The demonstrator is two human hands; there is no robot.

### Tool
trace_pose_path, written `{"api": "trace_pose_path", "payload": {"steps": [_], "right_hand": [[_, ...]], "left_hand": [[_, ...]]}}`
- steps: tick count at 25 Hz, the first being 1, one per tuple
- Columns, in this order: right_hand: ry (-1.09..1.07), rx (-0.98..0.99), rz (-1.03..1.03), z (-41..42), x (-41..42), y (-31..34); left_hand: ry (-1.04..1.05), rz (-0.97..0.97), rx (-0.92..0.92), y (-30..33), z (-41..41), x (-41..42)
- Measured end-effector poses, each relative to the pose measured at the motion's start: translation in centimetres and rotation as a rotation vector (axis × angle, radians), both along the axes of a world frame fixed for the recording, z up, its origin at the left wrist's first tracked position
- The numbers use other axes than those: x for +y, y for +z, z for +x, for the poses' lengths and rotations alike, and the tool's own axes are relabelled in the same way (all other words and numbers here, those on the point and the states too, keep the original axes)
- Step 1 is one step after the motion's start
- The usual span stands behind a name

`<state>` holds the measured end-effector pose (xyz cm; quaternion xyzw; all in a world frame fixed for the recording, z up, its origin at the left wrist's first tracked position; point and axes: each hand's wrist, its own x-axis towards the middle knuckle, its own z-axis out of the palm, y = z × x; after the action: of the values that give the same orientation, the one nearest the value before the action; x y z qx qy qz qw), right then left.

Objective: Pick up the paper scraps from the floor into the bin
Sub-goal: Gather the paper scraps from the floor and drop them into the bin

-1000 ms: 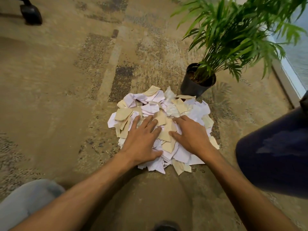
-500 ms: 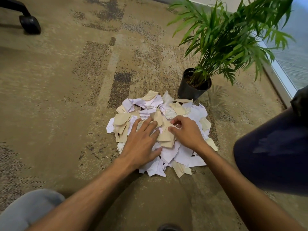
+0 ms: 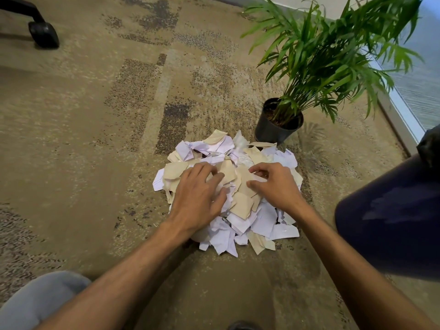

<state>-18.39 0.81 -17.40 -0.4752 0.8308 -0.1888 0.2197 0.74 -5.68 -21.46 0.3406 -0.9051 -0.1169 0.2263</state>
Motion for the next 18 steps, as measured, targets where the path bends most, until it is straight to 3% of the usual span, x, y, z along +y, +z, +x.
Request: {"api": "trace_pose_path", "payload": {"steps": [3,8,10,13,18], "right_hand": [[-0.046,-0.020,-0.039,-0.9,0.1,1.6],[-0.058,0.181,-0.281,-0.4,-0.8,3.3],[0.082,0.246,-0.335,1.0,-1.8,2.8],[0.368,0.521,-0.365,2.7,-3.7,1.0],[0.587,0.713,-0.345,3.9,-7.5,-0.7]], "left_hand": [[0.111,0.049,0.018,0.0,0.3,-1.0],[0.192,0.214,-0.186,-0.3,1.3,-2.1],[0.167,0.255,-0.207,-0.5,1.4,-1.9],[0.172,0.311,-0.175,-0.9,1.3,-1.8],[0.166,0.330,-0.117,-1.4,1.2,-1.9]]}}
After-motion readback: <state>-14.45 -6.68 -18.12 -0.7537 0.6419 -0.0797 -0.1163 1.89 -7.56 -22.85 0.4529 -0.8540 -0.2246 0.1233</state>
